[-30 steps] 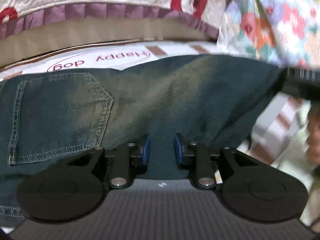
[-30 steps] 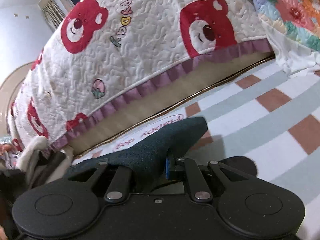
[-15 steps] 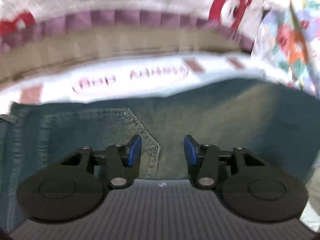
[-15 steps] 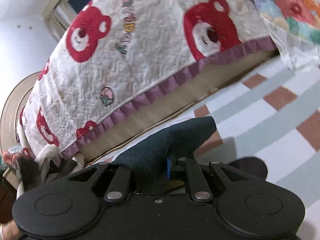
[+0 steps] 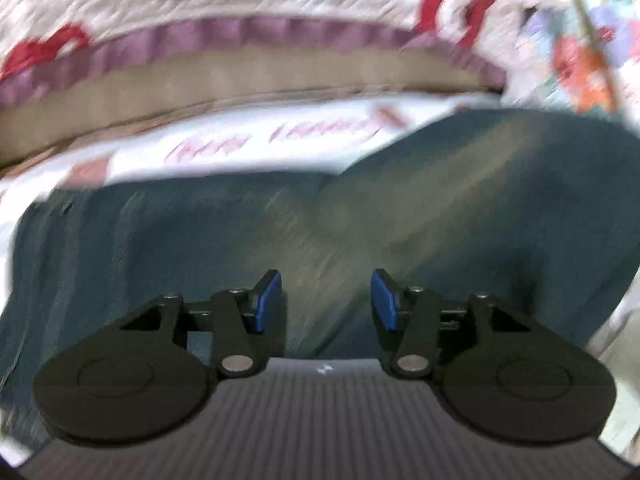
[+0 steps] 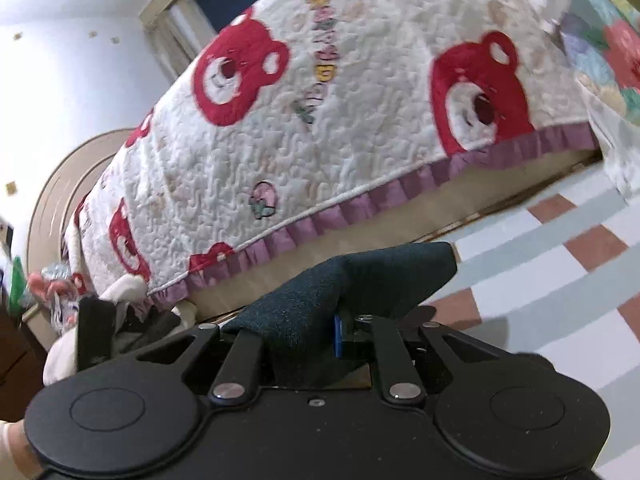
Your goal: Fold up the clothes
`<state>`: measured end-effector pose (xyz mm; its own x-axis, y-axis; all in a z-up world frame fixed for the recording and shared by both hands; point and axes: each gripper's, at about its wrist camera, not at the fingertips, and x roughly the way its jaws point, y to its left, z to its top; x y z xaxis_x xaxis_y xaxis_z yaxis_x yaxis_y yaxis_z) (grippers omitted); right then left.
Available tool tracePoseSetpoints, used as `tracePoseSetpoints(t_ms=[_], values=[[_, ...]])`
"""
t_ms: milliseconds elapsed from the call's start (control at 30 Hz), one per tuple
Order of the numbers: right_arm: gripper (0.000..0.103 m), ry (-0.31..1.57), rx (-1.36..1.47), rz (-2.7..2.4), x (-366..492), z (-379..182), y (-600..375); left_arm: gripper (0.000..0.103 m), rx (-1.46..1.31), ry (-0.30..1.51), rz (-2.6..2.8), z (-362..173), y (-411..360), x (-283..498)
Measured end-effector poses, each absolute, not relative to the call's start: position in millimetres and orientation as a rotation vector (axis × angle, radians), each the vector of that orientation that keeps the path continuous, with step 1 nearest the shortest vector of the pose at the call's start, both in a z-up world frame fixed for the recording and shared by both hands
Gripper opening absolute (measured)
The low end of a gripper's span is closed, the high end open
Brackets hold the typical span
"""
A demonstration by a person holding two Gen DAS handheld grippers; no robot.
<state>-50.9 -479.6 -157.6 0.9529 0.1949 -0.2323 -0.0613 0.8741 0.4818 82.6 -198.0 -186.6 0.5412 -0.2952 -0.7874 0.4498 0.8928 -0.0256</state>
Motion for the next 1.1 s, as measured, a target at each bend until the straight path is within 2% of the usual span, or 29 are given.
tracePoseSetpoints(t_ms=[67, 167, 333, 433, 500, 567, 900, 1100], values=[[0.017, 0.272, 0.454, 0.145, -50.0, -153.8, -472.2, 0.065, 0.197, 0.888, -0.413, -184.8, -188.1, 73.7], [0.017, 0.257, 0.449, 0.152, -47.5, -148.4, -466.7, 0.064, 0.213, 0.853, -0.376, -186.9, -163.4, 61.9], [0.017, 0.274, 0.269, 0.193, -20.6, -100.4, -422.3, 0.064, 0.169, 0.772, -0.377, -185.6, -133.7, 45.6], [0.017, 0.259, 0.148, 0.297, 6.2, -65.1, -382.8, 0.064, 0.067, 0.722, -0.347, -173.5, -101.8, 47.1], [0.017, 0.255, 0.101, 0.367, 28.4, -48.0, -355.6, 0.059, -0.053, 0.717, -0.336, -167.5, -74.4, 54.5], [0.016, 0.278, 0.056, 0.418, 50.0, -42.0, -328.2, 0.058, -0.158, 0.717, -0.326, -166.9, -51.2, 58.5], [0.015, 0.486, -0.003, 0.576, 138.6, -100.8, -214.7, 0.057, -0.374, 0.721, -0.344, -181.6, 18.0, 70.1], [0.014, 0.552, -0.019, 0.667, 147.4, -129.9, -186.5, 0.057, -0.453, 0.717, -0.382, -185.9, 35.9, 71.2]])
